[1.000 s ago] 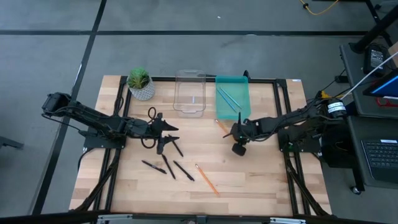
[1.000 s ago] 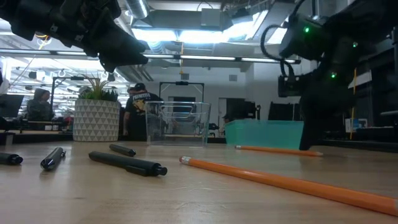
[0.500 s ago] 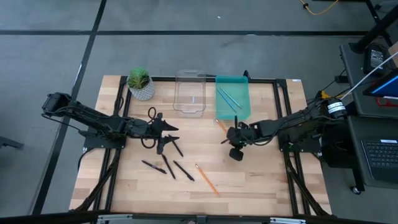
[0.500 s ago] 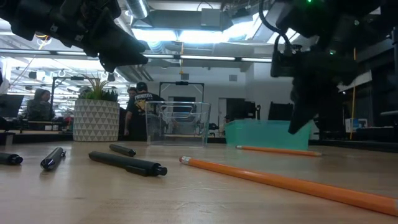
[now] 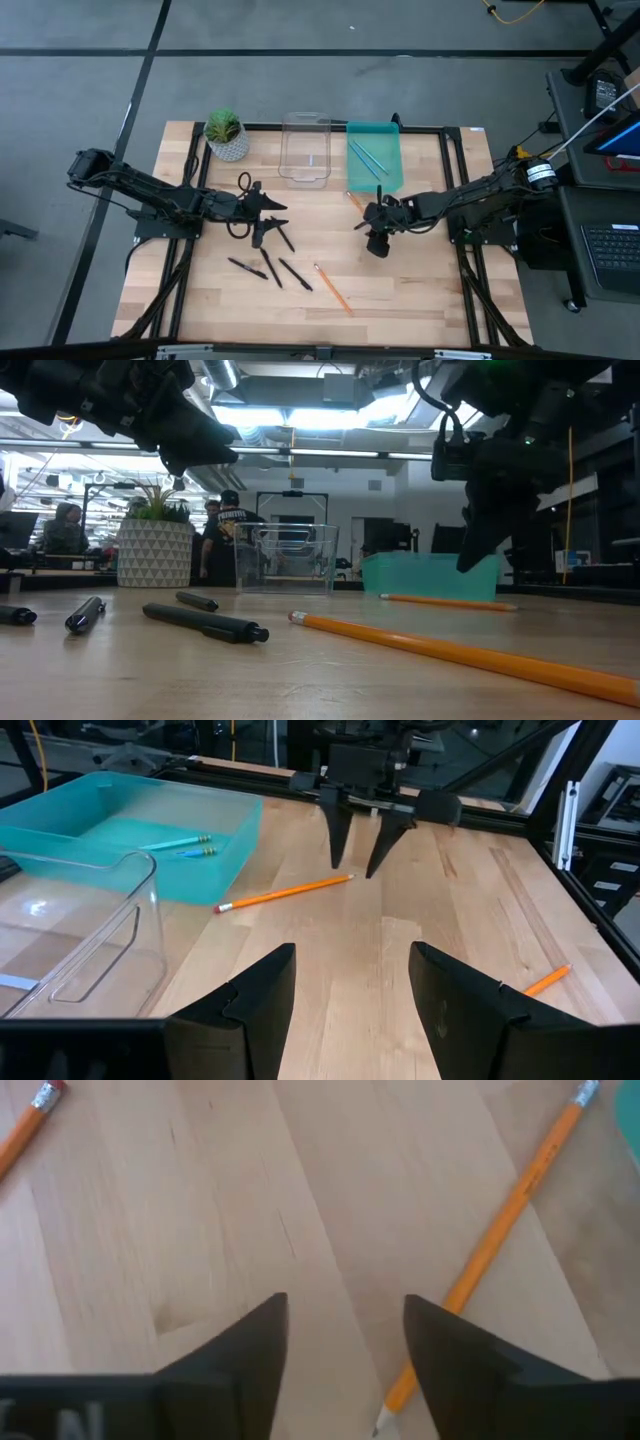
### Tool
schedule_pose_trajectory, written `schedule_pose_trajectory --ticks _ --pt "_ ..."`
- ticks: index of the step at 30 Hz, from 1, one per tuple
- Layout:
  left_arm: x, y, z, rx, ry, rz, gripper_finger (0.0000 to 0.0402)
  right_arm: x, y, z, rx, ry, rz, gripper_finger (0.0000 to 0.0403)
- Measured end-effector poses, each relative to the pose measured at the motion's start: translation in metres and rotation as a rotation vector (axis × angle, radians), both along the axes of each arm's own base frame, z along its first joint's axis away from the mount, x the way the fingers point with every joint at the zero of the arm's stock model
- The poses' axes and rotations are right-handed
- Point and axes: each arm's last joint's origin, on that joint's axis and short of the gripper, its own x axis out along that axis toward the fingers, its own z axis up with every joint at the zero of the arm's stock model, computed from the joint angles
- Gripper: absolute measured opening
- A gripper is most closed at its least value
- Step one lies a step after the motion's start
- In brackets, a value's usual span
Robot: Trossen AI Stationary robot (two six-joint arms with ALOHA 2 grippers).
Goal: Sort pens & pencils
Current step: Put the orange pencil into the blue bin
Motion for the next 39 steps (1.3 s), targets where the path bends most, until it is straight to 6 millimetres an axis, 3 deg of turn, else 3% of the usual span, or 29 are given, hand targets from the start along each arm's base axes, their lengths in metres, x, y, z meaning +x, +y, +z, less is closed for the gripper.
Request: schedule_pose_trajectory --ticks 5,13,21,28,32,39 --pt "0.0 0.0 0.0 0.0 0.0 0.0 0.019 0.002 -0.005 -0.006 0.022 0.02 -0.063 0.0224" --pt "0.0 0.0 0.0 0.0 0.0 0.0 0.019 0.005 -0.008 -0.023 -0.105 0.07 -0.132 0.0217" --pt "0.0 0.0 0.0 0.001 0.004 0.0 0.019 0.006 -0.009 -0.03 -0.103 0.084 -0.23 0.0216" --pt "0.0 0.0 -0.001 0.002 0.009 0.0 0.019 0.009 -0.009 -0.047 -0.155 0.144 -0.21 0.0214" --pt "0.0 0.0 -0.001 0.002 0.009 0.0 0.019 0.009 -0.003 -0.05 -0.182 0.171 -0.079 0.0185" --pt "0.0 0.0 -0.001 0.002 0.009 0.0 0.019 0.01 0.004 -0.05 -0.162 0.196 0.194 0.0095"
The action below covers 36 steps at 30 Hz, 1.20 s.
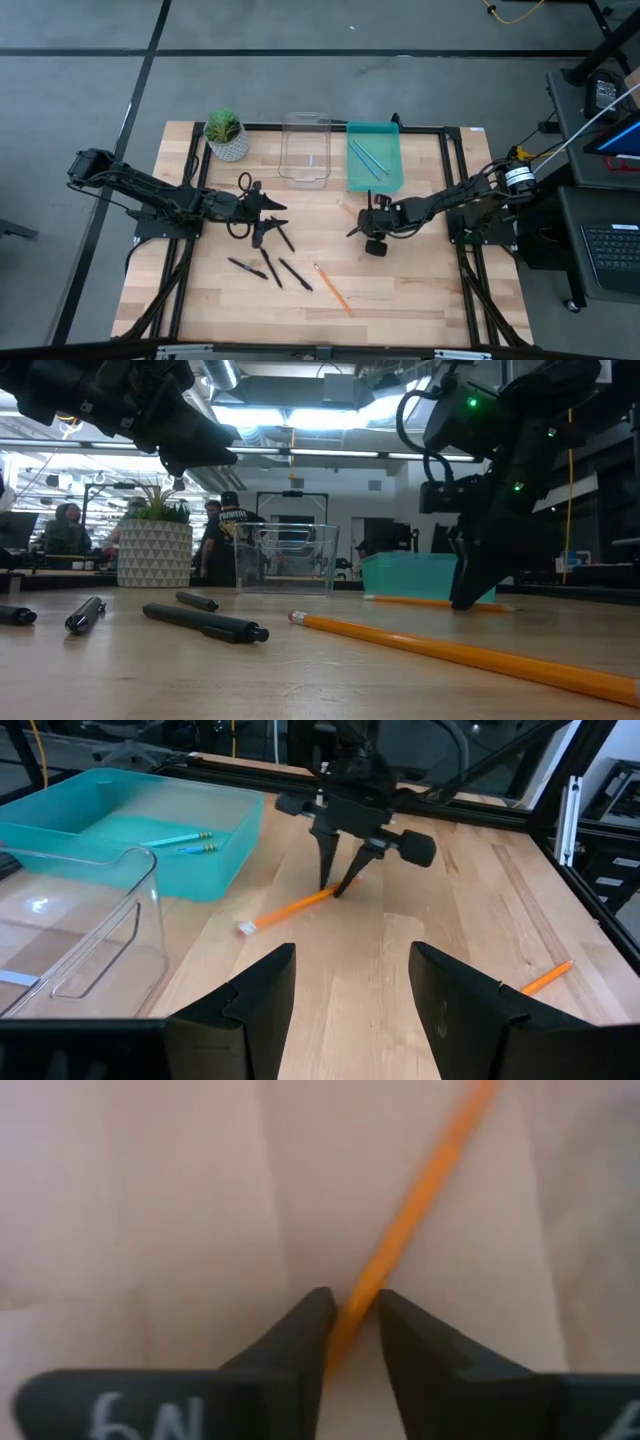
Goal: Sort pens & pencils
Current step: Put the orange pencil into the blue bin
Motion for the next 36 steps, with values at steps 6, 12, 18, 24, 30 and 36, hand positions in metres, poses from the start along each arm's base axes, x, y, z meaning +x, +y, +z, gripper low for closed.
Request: schedule_pose_trajectory --ticks 6,12,18,24,30,36 --pt "0.0 -0.0001 0.0 0.0 0.0 0.0 0.019 -0.0002 0.0012 -0.0001 0.013 0.007 0.03 0.0049" --pt "0.0 0.0 0.0001 0.0 -0.001 0.0 0.019 -0.0002 0.0036 0.0 0.038 0.006 0.042 0.0037" --pt "0.0001 0.0 0.0004 -0.001 -0.005 0.0 0.019 -0.0002 0.0048 0.0001 0.037 0.005 0.049 0.004" --pt "0.0005 -0.0001 0.0017 -0.008 -0.019 0.002 0.019 -0.0003 0.0048 0.0001 0.034 0.004 0.049 0.0037" --pt "0.0008 -0.0002 0.0027 0.01 -0.027 -0.004 0.019 -0.0002 0.0048 0.0 0.036 0.002 0.045 0.0038" --pt "0.001 -0.0002 0.0035 0.025 -0.033 -0.009 0.019 -0.0001 0.0048 0.0001 0.036 0.001 0.045 0.0039"
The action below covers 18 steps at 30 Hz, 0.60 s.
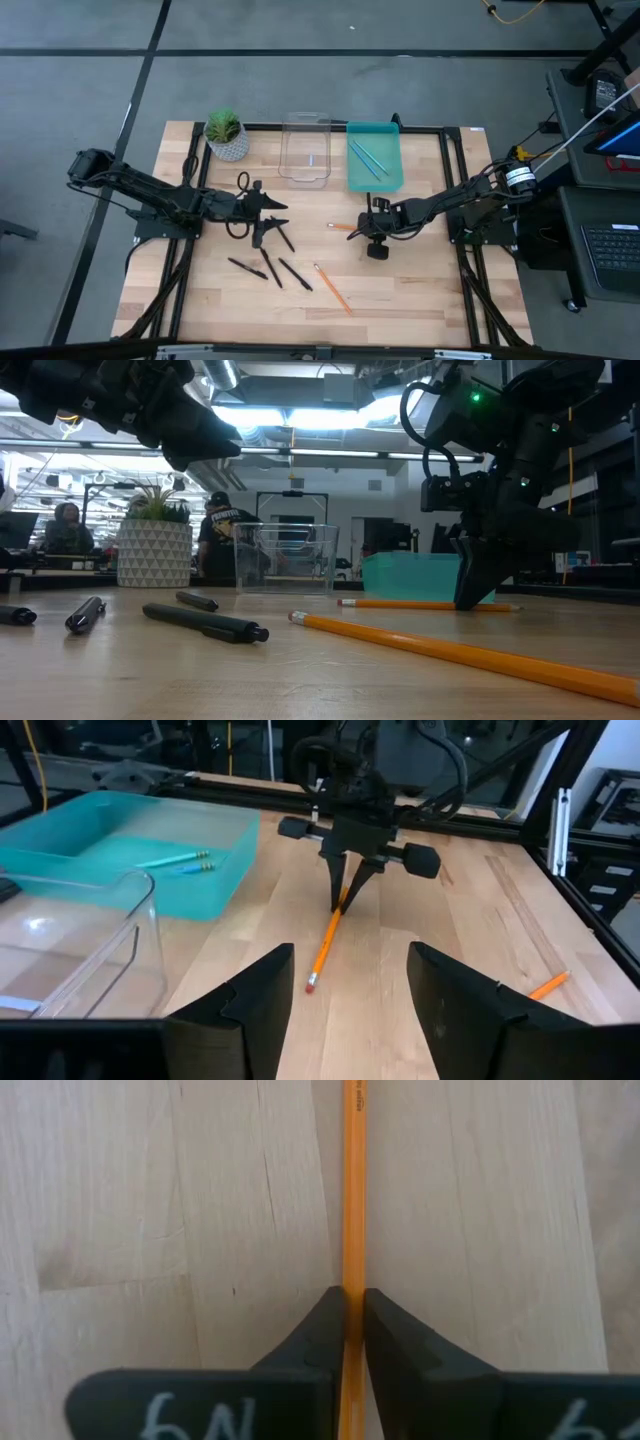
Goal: Sort pens & pencils
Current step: Put the orange pencil into the blue bin
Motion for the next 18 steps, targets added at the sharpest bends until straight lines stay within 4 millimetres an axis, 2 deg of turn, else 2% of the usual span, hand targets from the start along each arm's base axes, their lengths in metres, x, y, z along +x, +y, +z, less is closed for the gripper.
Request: schedule_pose_trajectory --ticks 6,14,18 --pt "0.001 -0.001 0.003 -0.008 -0.035 -0.038 0.019 0.0 0.0 0.0 0.001 -0.003 -0.001 0.004" --pt "0.003 -0.007 0.034 0.026 -0.35 -0.226 0.019 0.0 0.0 0.0 -0.006 -0.005 -0.004 0.0041" --pt "0.003 -0.005 0.03 0.03 -0.304 -0.225 0.019 0.0 0.0 0.0 -0.006 -0.006 -0.003 0.0041"
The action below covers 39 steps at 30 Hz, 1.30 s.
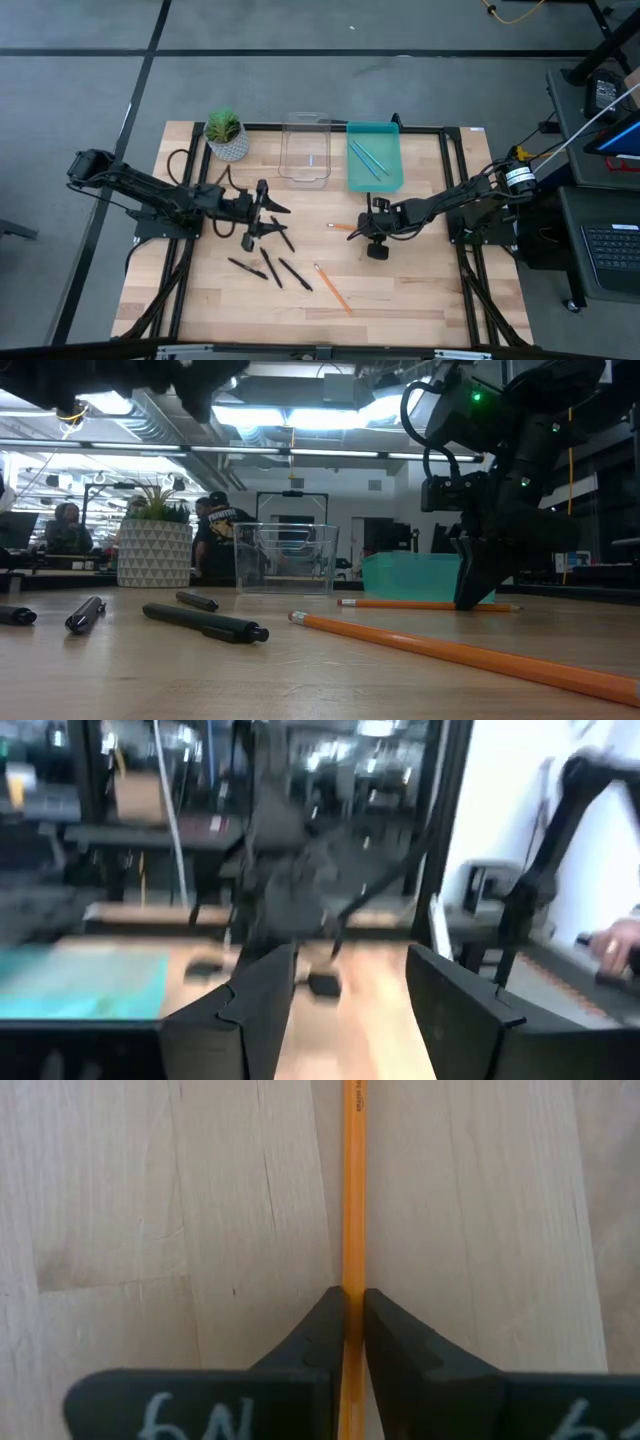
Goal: Sort pens & pencils
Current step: Put the orange pencil into the blue bin
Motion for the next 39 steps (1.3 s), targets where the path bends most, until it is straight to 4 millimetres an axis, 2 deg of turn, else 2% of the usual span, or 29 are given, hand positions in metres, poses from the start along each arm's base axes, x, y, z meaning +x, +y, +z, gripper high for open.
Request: schedule_pose_trajectory --ticks 3,6,9,14,21,32,39 --pt "0.002 0.006 -0.009 -0.036 0.106 0.05 0.019 0.0 0.0 0.0 -0.001 0.0 0.002 0.0041" --pt "0.009 0.015 -0.007 -0.061 0.204 0.12 0.019 0.0 0.0 0.0 -0.001 0.0 0.004 0.0041" --pt "0.025 0.02 0.001 -0.054 0.291 0.138 0.019 0.0 0.0 0.0 -0.002 -0.001 0.005 0.0041" --pt "0.059 0.021 0.002 -0.015 0.397 0.099 0.019 0.0 0.0 0.0 -0.001 -0.001 0.004 0.0041" --pt "0.102 0.013 -0.024 0.004 0.546 0.052 0.019 0.0 0.0 0.0 0.0 -0.002 0.0 0.0041" --pt "0.146 0.004 -0.076 0.006 0.701 0.054 0.019 0.0 0.0 0.0 0.001 -0.002 -0.003 0.0041" --pt "0.161 0.003 -0.073 0.009 0.676 0.052 0.019 0.0 0.0 0.0 0.002 -0.003 -0.004 0.0041"
